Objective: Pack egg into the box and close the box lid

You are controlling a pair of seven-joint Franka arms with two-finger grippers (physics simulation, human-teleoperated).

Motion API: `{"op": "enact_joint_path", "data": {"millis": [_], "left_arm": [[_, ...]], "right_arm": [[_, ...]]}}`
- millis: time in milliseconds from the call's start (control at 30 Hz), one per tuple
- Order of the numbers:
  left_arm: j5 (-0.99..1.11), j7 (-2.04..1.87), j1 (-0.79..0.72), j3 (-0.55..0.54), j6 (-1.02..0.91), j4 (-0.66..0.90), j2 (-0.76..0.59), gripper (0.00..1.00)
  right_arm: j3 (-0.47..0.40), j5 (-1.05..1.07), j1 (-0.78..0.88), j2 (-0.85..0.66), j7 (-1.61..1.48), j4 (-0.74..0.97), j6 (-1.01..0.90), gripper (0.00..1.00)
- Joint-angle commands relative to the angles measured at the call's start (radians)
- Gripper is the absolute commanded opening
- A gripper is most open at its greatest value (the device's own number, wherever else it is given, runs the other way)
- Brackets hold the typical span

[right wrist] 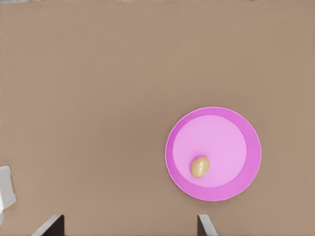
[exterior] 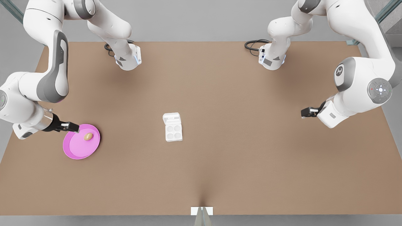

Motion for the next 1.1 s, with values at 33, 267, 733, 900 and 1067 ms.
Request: {"op": "enact_joint_path", "data": {"millis": [33, 267, 733, 900, 1067], "left_arm": [[-0.006, -0.120, -0.003, -0.002, 0.092, 0.001, -0.002, 1.00], [-0.011, -0.226, -0.034, -0.006, 0.012, 0.034, 0.006, 1.00], [0.046, -0.229, -0.057, -0.018, 0.027, 0.028, 0.003, 1.00], [0.047, -0.228, -0.054, -0.018, 0.029, 0.026, 0.003, 1.00], [0.047, -0.228, -0.052, -0.018, 0.026, 0.028, 0.003, 1.00]], "right_arm": [[-0.001, 0.001, -0.003, 0.005, -0.003, -0.003, 0.049, 1.00], [-0.001, -0.003, -0.020, 0.066, -0.003, -0.305, 0.387, 1.00], [0.128, -0.313, -0.261, 0.154, -0.056, -0.454, 0.418, 1.00], [0.203, -0.350, -0.374, 0.174, -0.113, -0.530, 0.616, 1.00], [0.215, -0.391, -0.399, 0.223, -0.122, -0.529, 0.681, 1.00]]}}
